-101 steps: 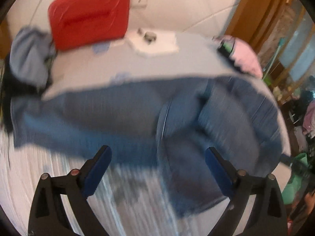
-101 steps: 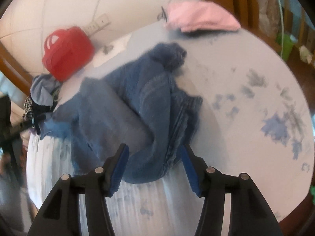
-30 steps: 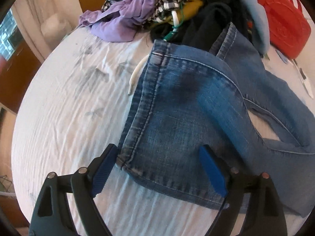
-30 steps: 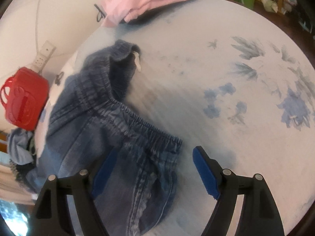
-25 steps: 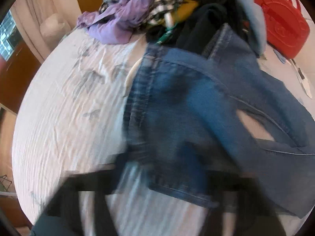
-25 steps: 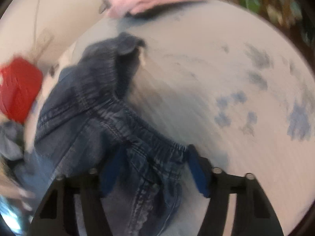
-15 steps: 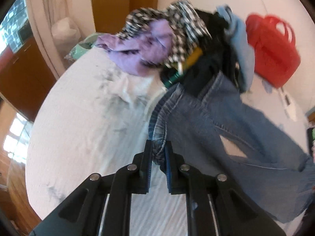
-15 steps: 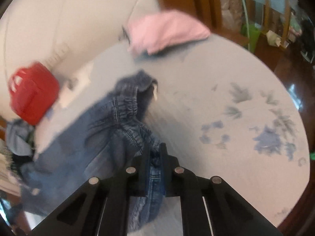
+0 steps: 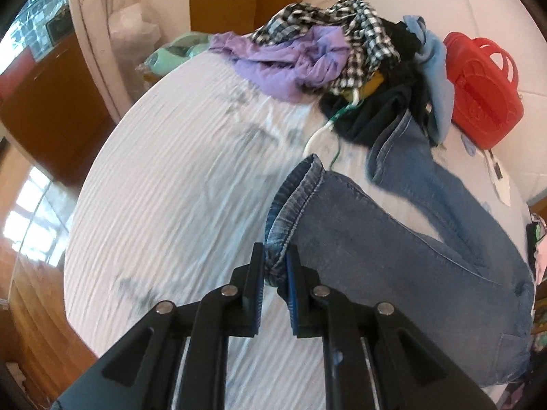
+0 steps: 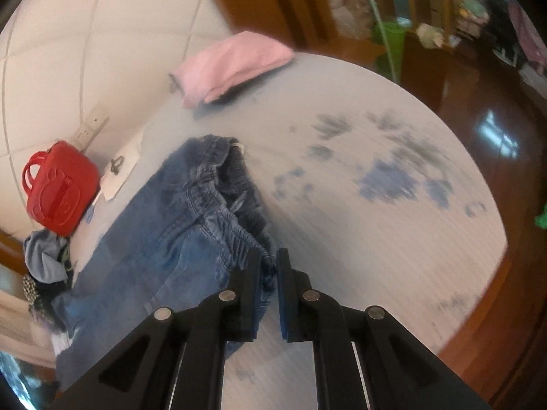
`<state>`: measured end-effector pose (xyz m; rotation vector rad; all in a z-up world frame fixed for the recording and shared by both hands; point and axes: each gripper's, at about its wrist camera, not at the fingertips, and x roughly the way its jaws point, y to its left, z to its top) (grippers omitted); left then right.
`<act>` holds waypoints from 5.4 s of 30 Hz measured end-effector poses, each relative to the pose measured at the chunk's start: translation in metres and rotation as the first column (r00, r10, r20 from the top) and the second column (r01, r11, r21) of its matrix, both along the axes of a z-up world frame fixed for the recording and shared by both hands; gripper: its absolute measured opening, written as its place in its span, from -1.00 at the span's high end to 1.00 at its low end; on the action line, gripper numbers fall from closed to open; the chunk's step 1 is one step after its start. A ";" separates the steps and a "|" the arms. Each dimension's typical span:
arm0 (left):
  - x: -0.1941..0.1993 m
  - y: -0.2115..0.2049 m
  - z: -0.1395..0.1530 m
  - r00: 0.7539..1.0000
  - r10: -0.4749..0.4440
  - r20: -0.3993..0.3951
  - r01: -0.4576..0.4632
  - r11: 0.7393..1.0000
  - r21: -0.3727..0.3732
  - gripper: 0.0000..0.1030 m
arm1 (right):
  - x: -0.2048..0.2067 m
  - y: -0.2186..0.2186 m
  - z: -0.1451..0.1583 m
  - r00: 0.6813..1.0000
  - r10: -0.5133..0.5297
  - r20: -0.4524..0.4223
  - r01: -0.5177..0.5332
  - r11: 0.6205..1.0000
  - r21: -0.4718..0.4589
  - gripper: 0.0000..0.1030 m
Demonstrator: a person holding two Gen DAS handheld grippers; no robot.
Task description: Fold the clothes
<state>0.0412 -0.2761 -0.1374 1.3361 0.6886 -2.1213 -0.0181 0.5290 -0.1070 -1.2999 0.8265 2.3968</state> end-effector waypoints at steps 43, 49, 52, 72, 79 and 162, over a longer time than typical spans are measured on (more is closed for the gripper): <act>-0.289 0.066 -0.033 0.953 -0.295 0.066 0.302 0.922 -0.244 -0.35 | -0.176 -0.011 -0.037 0.989 0.113 0.094 -0.112 0.994 -0.015 -0.15; -0.328 0.065 -0.063 0.941 -0.302 0.155 0.332 0.913 -0.236 -0.35 | -0.236 -0.002 -0.057 0.975 0.080 0.207 -0.086 0.996 0.023 -0.41; -0.332 0.069 -0.065 0.932 -0.336 0.138 0.358 0.913 -0.195 0.22 | -0.254 0.001 -0.077 0.958 0.069 0.279 -0.077 0.997 0.018 -0.78; -0.131 0.053 0.053 0.835 -0.534 -0.135 0.431 0.786 -0.444 0.88 | -0.031 -0.002 -0.008 0.981 0.145 -0.128 -0.157 0.983 -0.091 0.38; -0.049 0.050 0.011 0.887 -0.456 -0.073 0.422 0.864 -0.274 0.84 | 0.027 -0.005 -0.050 0.985 0.174 0.003 -0.171 0.974 -0.146 0.40; 0.023 0.032 -0.027 0.979 -0.199 0.053 0.205 0.965 -0.164 -0.38 | -0.040 -0.203 -0.011 0.766 0.641 0.047 -0.643 0.760 0.097 0.03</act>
